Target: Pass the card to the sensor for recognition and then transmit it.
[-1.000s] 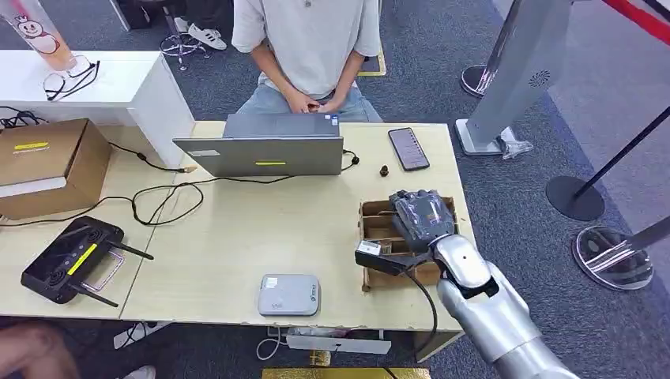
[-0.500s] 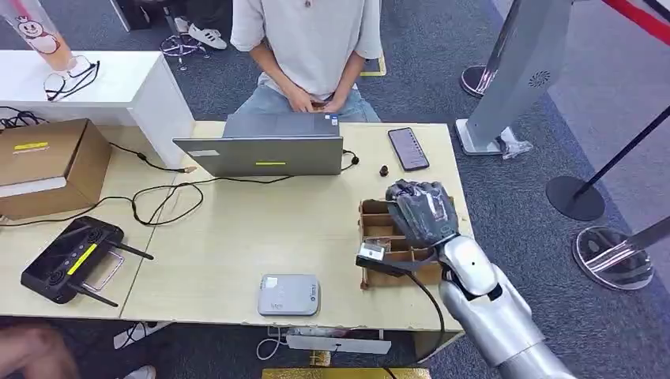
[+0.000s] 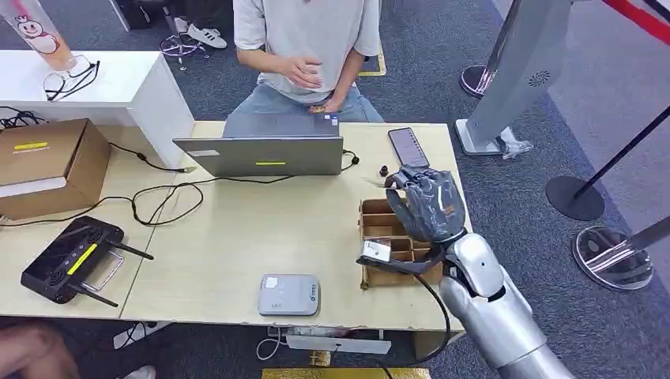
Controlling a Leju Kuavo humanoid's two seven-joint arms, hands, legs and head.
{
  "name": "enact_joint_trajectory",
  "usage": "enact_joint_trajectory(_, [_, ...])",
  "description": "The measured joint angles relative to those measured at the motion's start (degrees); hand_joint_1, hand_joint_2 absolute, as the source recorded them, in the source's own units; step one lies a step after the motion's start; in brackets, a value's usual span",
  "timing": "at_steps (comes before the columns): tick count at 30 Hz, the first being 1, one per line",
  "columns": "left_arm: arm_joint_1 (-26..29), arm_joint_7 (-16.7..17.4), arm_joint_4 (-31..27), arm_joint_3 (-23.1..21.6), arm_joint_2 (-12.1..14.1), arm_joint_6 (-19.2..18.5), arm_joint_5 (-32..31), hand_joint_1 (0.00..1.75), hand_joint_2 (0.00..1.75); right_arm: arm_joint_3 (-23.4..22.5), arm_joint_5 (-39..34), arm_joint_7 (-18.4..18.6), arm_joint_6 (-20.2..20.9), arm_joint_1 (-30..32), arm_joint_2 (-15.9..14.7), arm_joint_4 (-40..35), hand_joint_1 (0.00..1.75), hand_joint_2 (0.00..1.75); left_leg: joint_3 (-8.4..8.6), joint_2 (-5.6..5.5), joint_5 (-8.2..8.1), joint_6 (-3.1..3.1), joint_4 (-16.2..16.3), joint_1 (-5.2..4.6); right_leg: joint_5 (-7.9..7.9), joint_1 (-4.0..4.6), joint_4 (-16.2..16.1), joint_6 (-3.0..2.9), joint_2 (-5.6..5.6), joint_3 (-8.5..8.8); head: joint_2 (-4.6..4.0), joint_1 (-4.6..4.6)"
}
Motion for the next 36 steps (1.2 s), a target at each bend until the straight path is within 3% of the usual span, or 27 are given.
enact_joint_trajectory(11, [-0.01, 0.11, 0.00, 0.00, 0.00, 0.39, 0.15, 0.00, 0.00, 0.35, 1.31, -0.70, -6.81, -0.20, 2.62, 1.12, 1.75, 1.75, -0.01, 0.00, 0.00, 0.00, 0.00, 0.00, 0.00, 0.00, 0.00, 0.00, 0.00, 0.00, 0.00, 0.02])
enact_joint_trajectory(20, [-0.08, 0.61, 0.00, 0.00, 0.00, 0.52, -0.39, 0.00, 0.00, 1.40, 3.52, 0.37, -11.26, -4.07, 5.66, 5.29, 1.75, 1.75, 0.00, 0.00, 0.01, 0.00, 0.00, 0.01, 0.00, 0.00, 0.00, 0.00, 0.00, 0.00, 0.00, 0.00])
enact_joint_trajectory(36, [-0.46, 1.66, 0.00, -0.07, -0.02, 0.39, -1.62, 0.00, 0.00, 3.32, 5.38, 2.55, -10.17, -10.55, 11.89, 13.38, 1.75, 1.75, 0.00, 0.01, 0.01, 0.00, 0.00, 0.00, 0.00, 0.00, 0.01, 0.00, 0.01, 0.00, 0.00, 0.02])
